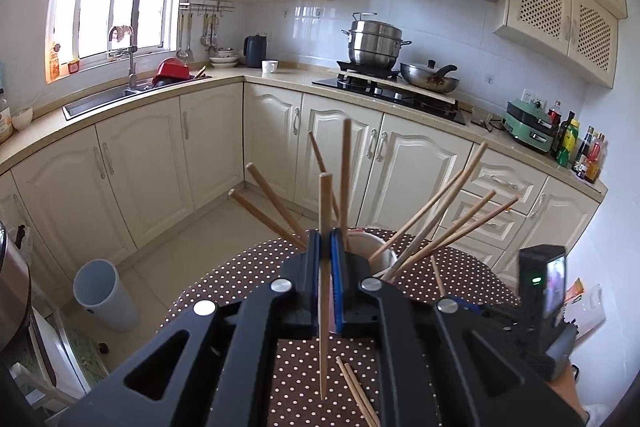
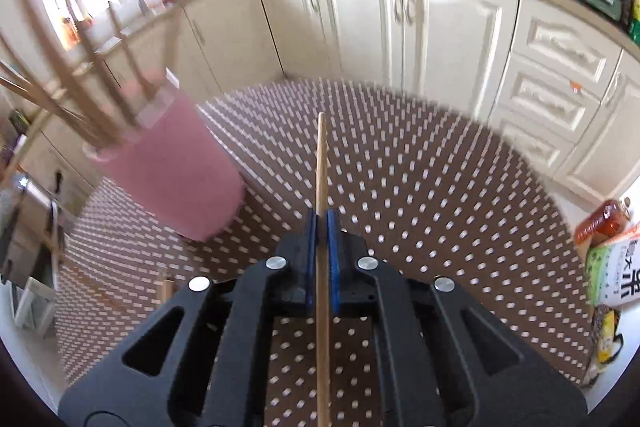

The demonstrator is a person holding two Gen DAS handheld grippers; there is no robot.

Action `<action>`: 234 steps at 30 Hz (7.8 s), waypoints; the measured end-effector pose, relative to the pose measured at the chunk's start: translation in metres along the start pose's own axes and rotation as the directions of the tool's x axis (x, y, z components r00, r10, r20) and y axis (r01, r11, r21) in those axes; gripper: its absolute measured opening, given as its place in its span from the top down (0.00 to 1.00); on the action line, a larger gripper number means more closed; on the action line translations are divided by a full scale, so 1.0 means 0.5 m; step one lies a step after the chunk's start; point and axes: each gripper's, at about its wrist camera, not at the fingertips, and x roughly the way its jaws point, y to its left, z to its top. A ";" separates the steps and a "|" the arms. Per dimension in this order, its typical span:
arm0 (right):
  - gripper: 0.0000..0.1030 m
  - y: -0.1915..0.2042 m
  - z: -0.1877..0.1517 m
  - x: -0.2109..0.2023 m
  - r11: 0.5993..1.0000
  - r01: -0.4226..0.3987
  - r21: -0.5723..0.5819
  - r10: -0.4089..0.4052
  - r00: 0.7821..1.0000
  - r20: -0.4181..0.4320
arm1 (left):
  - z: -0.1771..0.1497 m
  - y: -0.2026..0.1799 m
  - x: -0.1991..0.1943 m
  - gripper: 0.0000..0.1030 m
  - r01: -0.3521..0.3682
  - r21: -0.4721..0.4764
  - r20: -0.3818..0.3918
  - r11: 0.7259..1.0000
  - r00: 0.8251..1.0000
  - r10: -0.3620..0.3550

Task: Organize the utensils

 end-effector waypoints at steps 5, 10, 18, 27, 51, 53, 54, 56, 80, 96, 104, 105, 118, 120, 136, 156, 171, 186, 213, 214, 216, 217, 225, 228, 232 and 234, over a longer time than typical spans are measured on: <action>0.94 0.010 0.021 -0.142 0.997 -0.081 -0.004 0.080 0.980 0.181 | 0.012 -0.024 -0.021 0.94 0.035 0.003 0.019 0.999 0.999 -0.035; 0.94 0.033 0.040 -0.249 0.988 -0.146 -0.050 0.154 0.928 0.339 | 0.025 -0.049 -0.035 0.94 0.073 0.003 0.033 0.997 0.997 -0.073; 0.94 0.106 0.046 -0.368 0.968 -0.191 -0.161 0.248 0.810 0.531 | 0.056 -0.075 -0.059 0.94 0.119 0.000 0.083 0.993 0.990 -0.118; 0.94 0.162 0.069 -0.348 0.947 -0.212 -0.241 0.316 0.746 0.586 | 0.099 -0.077 -0.058 0.94 0.128 -0.019 0.145 0.992 0.982 -0.124; 0.94 0.219 0.123 -0.214 0.949 -0.186 -0.254 0.314 0.614 0.724 | 0.150 -0.042 0.000 0.94 0.079 -0.010 0.253 0.997 0.965 -0.073; 0.94 0.225 0.120 -0.213 0.946 -0.173 -0.273 0.321 0.600 0.733 | 0.144 -0.040 0.017 0.94 0.087 -0.004 0.233 0.996 0.969 -0.084; 0.94 0.229 0.116 -0.212 0.947 -0.153 -0.283 0.316 0.595 0.739 | 0.142 -0.036 0.019 0.94 0.095 -0.013 0.235 0.995 0.968 -0.089; 0.94 0.230 0.111 -0.213 0.946 -0.140 -0.292 0.317 0.584 0.747 | 0.139 -0.034 0.023 0.94 0.096 -0.010 0.240 0.995 0.966 -0.091; 0.94 0.226 0.088 -0.257 0.948 -0.154 -0.280 0.317 0.565 0.762 | 0.082 0.025 -0.065 0.41 -0.058 -0.021 0.281 0.998 0.958 0.062; 0.94 0.272 0.082 -0.207 0.944 -0.117 -0.310 0.320 0.564 0.761 | 0.050 0.139 -0.039 0.40 -0.112 -0.093 0.213 0.989 0.969 0.129; 0.94 0.266 0.084 -0.173 0.954 -0.093 -0.285 0.287 0.561 0.776 | 0.034 0.163 0.015 0.40 -0.116 -0.095 0.168 0.989 0.977 0.131; 0.94 0.267 0.084 -0.170 0.955 -0.088 -0.285 0.284 0.560 0.778 | 0.032 0.164 0.021 0.40 -0.116 -0.096 0.163 0.989 0.978 0.130; 0.94 0.245 0.057 -0.133 0.959 -0.075 -0.273 0.260 0.619 0.741 | 0.014 0.143 0.068 0.40 -0.111 -0.090 0.134 0.990 0.983 0.122; 0.94 0.243 0.053 -0.136 0.959 -0.080 -0.273 0.261 0.631 0.730 | 0.014 0.140 0.067 0.40 -0.111 -0.092 0.133 0.990 0.984 0.122; 0.47 0.221 -0.009 -0.235 0.960 -0.048 -0.277 0.235 0.679 0.696 | -0.012 0.056 -0.028 0.40 -0.107 -0.054 0.147 0.993 0.982 0.114; 0.47 0.168 -0.187 -0.259 0.971 -0.032 -0.238 0.135 0.890 0.434 | -0.210 -0.012 -0.070 0.40 -0.109 -0.028 -0.085 0.994 0.991 0.106; 0.69 0.160 -0.244 -0.080 0.965 -0.190 -0.182 0.182 0.982 -0.058 | -0.329 0.039 -0.017 0.40 -0.124 -0.069 -0.282 0.990 0.954 0.100; 0.79 0.204 -0.229 -0.023 0.955 -0.153 -0.254 0.121 0.983 -0.138 | -0.335 0.078 0.003 0.40 -0.121 -0.099 -0.299 0.988 0.950 0.086; 0.79 0.134 -0.214 -0.033 0.925 -0.169 -0.340 0.085 0.965 -0.249 | -0.313 -0.063 0.151 0.40 -0.077 0.002 -0.435 0.997 0.898 0.070; 0.79 0.129 -0.214 -0.033 0.927 -0.176 -0.330 0.094 0.964 -0.249 | -0.312 -0.070 0.160 0.41 -0.076 0.003 -0.441 0.997 0.895 0.070; 0.79 0.122 -0.212 -0.032 0.929 -0.191 -0.317 0.110 0.960 -0.258 | -0.313 -0.083 0.182 0.65 -0.071 0.013 -0.462 0.997 0.884 0.069; 0.79 0.121 -0.211 -0.031 0.928 -0.201 -0.313 0.118 0.957 -0.266 | -0.313 -0.087 0.190 0.68 -0.081 0.027 -0.463 0.996 0.882 0.084; 0.79 0.151 -0.185 -0.004 0.916 -0.207 -0.343 0.095 0.944 -0.317 | -0.301 -0.073 0.204 0.94 -0.085 0.034 -0.460 0.996 0.883 0.091; 0.81 0.172 -0.170 0.013 0.908 -0.204 -0.366 0.076 0.939 -0.336 | -0.304 -0.059 0.202 0.94 -0.077 0.035 -0.452 0.996 0.888 0.085; 0.90 0.198 -0.168 0.020 0.897 -0.169 -0.409 0.032 0.947 -0.319 | -0.304 -0.060 0.185 0.94 -0.065 0.040 -0.426 0.997 0.902 0.076; 0.93 0.203 -0.171 0.022 0.900 -0.163 -0.405 0.033 0.950 -0.310 | -0.302 -0.061 0.169 0.94 -0.062 0.046 -0.409 0.997 0.909 0.075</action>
